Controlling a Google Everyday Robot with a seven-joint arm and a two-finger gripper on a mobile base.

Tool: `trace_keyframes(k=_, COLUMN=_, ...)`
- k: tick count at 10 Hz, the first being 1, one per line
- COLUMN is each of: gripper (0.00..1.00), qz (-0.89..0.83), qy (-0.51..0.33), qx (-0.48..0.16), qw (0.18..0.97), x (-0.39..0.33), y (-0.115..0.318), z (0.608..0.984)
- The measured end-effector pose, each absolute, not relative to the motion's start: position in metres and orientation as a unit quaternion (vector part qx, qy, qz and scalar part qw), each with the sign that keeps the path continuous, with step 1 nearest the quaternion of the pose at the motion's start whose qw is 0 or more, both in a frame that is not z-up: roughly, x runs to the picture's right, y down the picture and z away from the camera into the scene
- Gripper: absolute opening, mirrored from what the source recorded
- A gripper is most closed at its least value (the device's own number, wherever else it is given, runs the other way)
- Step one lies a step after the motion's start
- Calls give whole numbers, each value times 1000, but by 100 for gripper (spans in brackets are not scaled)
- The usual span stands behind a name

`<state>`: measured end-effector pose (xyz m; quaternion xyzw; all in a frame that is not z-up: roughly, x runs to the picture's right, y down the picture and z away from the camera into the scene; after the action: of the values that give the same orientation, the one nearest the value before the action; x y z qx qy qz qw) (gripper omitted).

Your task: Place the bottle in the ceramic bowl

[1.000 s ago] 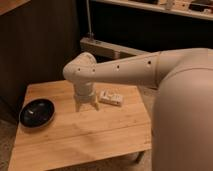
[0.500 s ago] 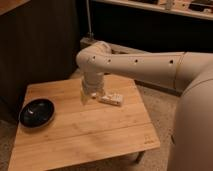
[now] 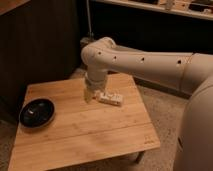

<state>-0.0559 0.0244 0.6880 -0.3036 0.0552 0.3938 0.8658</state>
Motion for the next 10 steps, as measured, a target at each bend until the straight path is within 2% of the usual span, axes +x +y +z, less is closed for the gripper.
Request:
trace_keyframes(k=2, gripper=65, qz=372, qy=42, qx=-295, qw=879, x=-60, y=23, z=690)
trace_keyframes(k=4, gripper=65, qz=318, qy=11, qx=-277, qw=907, x=-50, y=3, z=701)
trace_keyframes(k=10, gripper=65, qz=216, qy=-64, qx=-282, qw=933, x=23, y=-53, z=776)
